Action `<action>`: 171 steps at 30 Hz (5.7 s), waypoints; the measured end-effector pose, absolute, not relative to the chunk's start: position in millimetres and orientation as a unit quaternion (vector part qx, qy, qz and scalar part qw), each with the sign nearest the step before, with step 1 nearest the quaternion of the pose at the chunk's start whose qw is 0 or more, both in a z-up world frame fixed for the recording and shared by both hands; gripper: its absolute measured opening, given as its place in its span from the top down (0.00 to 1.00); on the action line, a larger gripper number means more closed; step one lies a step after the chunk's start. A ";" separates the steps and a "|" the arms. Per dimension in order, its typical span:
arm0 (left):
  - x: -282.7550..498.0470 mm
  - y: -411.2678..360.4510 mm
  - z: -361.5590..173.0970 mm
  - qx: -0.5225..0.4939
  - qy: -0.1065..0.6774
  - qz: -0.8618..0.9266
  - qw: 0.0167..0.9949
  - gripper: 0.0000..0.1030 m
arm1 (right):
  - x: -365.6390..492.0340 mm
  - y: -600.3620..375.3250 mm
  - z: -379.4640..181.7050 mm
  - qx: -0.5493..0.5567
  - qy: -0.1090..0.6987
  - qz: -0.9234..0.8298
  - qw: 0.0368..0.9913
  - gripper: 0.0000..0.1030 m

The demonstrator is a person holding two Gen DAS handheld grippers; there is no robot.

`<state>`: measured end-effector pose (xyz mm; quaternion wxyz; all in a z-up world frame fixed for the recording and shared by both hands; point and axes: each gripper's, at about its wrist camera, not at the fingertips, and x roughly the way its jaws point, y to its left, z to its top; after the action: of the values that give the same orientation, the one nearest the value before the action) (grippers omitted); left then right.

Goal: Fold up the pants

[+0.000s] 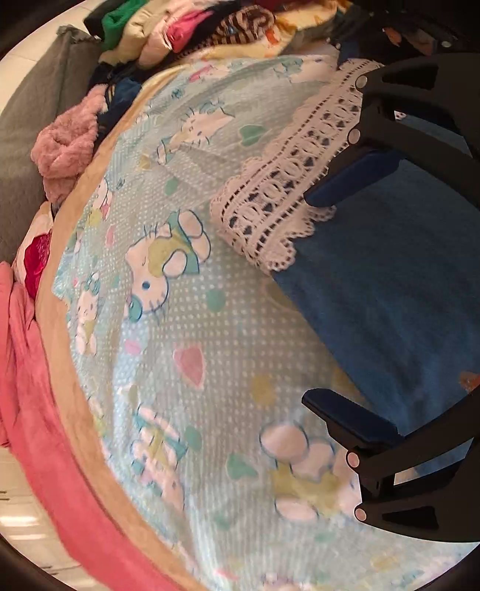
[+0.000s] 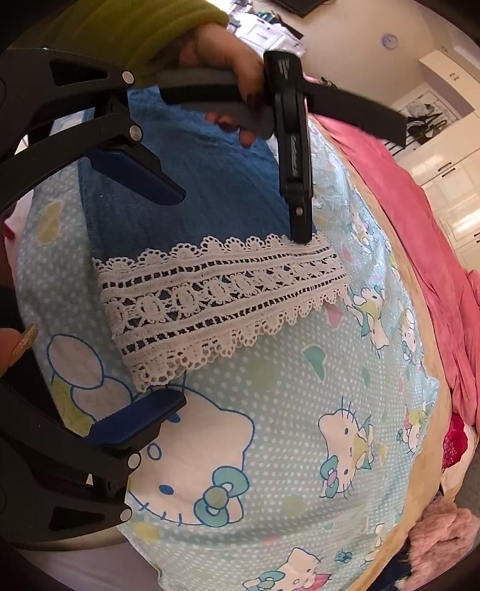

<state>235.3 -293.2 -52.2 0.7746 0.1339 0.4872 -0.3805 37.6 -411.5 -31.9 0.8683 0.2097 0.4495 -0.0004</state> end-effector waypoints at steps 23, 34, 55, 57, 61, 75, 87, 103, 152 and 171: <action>212.4 -280.5 -30.1 0.079 0.454 -0.435 0.774 0.82 | 35.8 -400.0 -18.6 0.241 0.386 0.086 0.886 0.78; 203.4 -199.6 21.7 0.029 0.402 -0.449 0.798 0.81 | 34.9 -323.6 36.8 0.174 0.340 0.181 0.906 0.78; 181.1 35.6 -22.2 -0.235 0.438 -0.279 0.822 0.59 | -8.6 -132.5 -3.0 -0.155 0.359 0.312 0.866 0.55; 182.3 30.7 -25.2 -0.250 0.446 -0.299 0.806 0.50 | -14.5 -139.9 2.3 -0.153 0.353 0.313 0.868 0.51; 182.3 17.1 -31.5 -0.234 0.455 -0.306 0.802 0.39 | -23.6 -157.5 5.7 -0.129 0.365 0.298 0.873 0.51; 180.3 -8.7 -32.8 -0.230 0.437 -0.322 0.807 0.81 | 4.0 -140.7 -9.4 -0.094 0.422 0.275 0.859 0.90; 187.8 11.6 -51.4 -0.209 0.466 -0.270 0.816 0.72 | -1.7 -112.8 -15.4 -0.108 0.419 0.336 0.837 0.78; 58.2 -15.2 -0.1 -0.053 0.408 -0.254 0.875 0.65 | 4.8 -212.8 -0.7 -0.022 0.431 0.259 0.864 0.66; -2.2 22.0 16.6 0.002 0.415 -0.169 0.894 0.04 | 1.6 -235.3 41.8 0.019 0.402 0.198 0.894 0.09; 4.3 96.6 -7.0 -0.068 0.443 -0.095 0.889 0.04 | 65.5 -115.8 75.0 -0.050 0.403 0.302 0.863 0.09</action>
<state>4.3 96.6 -7.0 0.8890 -0.0676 0.4429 -0.0946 65.5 -115.8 75.0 0.8627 -0.0501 0.4026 0.3021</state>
